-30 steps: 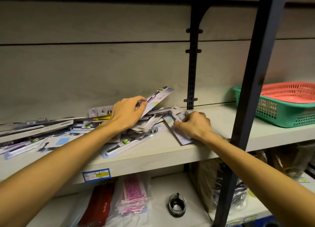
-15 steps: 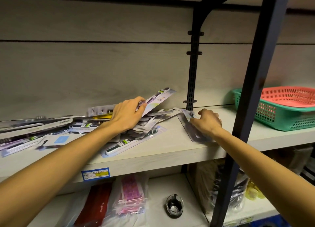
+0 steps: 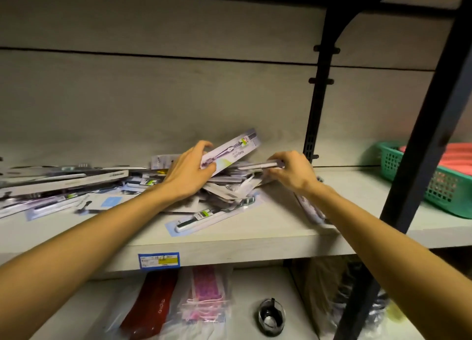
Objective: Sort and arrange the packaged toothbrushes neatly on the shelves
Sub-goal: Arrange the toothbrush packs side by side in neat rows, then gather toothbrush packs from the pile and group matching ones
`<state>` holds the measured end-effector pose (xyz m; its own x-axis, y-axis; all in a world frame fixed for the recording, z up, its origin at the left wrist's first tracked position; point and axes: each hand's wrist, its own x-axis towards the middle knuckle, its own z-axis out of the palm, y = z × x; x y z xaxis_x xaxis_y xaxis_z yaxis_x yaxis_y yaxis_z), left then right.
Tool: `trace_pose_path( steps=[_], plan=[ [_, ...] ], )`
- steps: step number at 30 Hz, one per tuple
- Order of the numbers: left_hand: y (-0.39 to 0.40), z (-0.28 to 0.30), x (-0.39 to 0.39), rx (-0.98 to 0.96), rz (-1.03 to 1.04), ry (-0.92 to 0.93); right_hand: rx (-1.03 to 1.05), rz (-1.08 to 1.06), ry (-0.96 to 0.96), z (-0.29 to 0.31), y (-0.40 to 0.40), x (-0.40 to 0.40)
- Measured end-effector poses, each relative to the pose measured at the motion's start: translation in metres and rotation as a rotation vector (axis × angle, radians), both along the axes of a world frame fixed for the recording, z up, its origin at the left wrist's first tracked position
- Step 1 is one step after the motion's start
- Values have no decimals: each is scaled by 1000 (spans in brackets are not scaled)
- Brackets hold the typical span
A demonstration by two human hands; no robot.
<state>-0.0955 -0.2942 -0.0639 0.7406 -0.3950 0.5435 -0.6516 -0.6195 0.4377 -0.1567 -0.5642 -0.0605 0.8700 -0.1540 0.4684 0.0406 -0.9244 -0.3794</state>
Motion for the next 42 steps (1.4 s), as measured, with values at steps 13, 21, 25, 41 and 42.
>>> trace_pose_path(
  steps=[13,21,25,41,42],
  plan=[
    [5,11,0,-539,17,277,774,213,-345,67,12,-20],
    [38,22,-25,-870,-52,573,1244,346,-334,70,29,-28],
    [81,23,-40,-933,-68,634,1348,383,-258,61,65,-26],
    [382,29,-157,-851,97,569,1344,640,-131,32,405,-87],
    [403,28,-164,-835,105,551,1295,655,-146,29,430,-93]
  ],
)
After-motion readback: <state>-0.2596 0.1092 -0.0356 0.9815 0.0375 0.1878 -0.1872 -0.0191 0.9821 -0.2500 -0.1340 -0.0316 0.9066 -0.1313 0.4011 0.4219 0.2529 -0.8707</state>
